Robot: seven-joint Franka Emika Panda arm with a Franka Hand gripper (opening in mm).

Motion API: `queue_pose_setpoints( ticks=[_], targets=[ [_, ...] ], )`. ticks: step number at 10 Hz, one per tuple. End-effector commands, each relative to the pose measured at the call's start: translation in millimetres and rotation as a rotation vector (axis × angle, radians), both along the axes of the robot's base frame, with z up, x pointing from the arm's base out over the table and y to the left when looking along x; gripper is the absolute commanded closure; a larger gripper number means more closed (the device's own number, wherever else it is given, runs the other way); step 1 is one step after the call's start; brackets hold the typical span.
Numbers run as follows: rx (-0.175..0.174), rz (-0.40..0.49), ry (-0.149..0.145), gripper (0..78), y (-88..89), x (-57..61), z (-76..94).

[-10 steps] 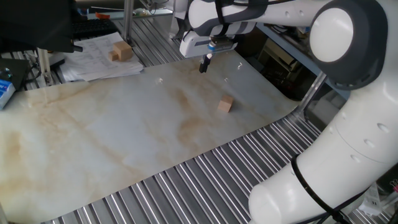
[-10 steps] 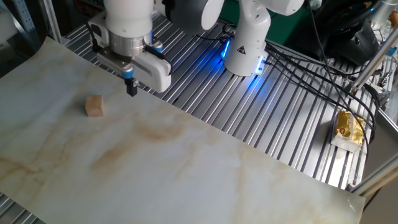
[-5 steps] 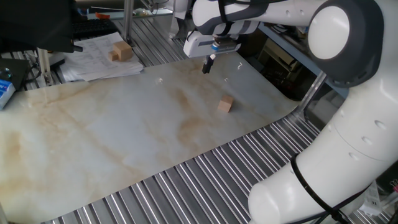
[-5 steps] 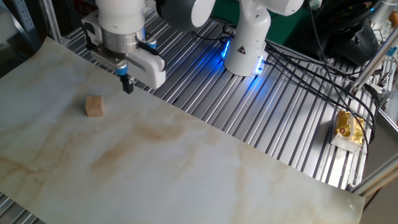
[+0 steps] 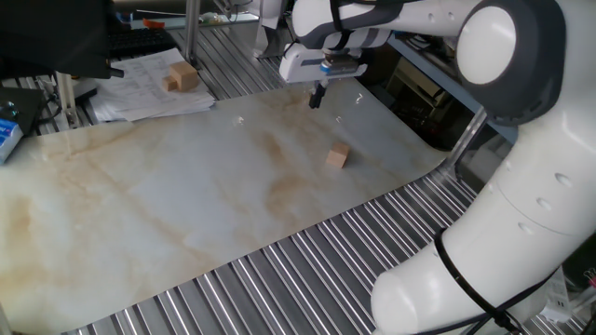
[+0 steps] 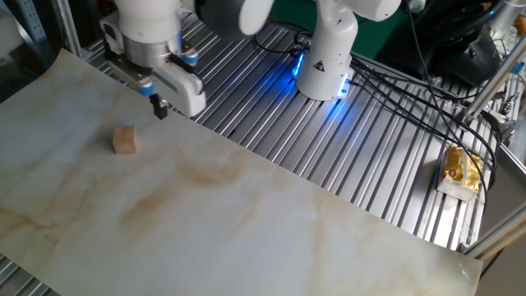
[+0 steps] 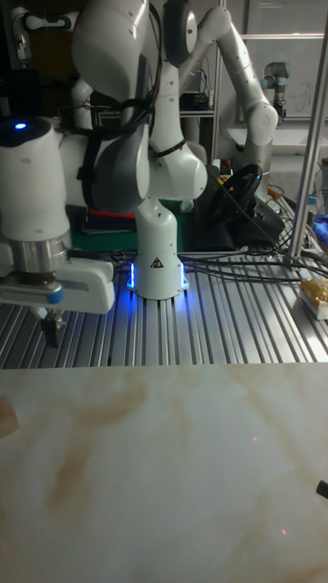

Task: Pick up the small block on the left and move it to the right

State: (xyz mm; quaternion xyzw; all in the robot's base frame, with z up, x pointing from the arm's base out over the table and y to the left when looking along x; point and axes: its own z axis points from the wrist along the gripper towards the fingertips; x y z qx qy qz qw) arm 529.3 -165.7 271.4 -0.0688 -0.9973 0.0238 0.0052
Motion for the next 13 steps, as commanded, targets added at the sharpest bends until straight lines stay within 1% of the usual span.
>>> queue_pose_setpoints(
  ticks=[1,2,3,5,7,8,10,11,12,13],
  targets=[
    [-0.003,-0.058,0.001,77.6,-28.4,6.5,-2.8],
    [-0.002,-0.069,0.0,77.6,-31.6,6.2,-3.7],
    [-0.003,-0.104,-0.004,77.6,-39.3,6.6,-5.6],
    [-0.005,-0.148,-0.005,77.6,-46.9,9.2,-6.0],
    [-0.008,-0.19,0.003,77.6,-53.7,10.4,-5.4],
    [-0.009,-0.222,0.009,77.6,-60.6,8.6,-3.8],
    [-0.006,-0.247,0.005,77.6,-70.1,7.0,-3.8],
    [-0.006,-0.275,0.002,77.6,-78.3,8.4,-5.7],
    [-0.005,-0.288,0.001,77.6,-80.3,8.9,-6.1],
    [-0.008,-0.334,-0.003,77.6,-86.4,10.6,-7.2]
  ],
)
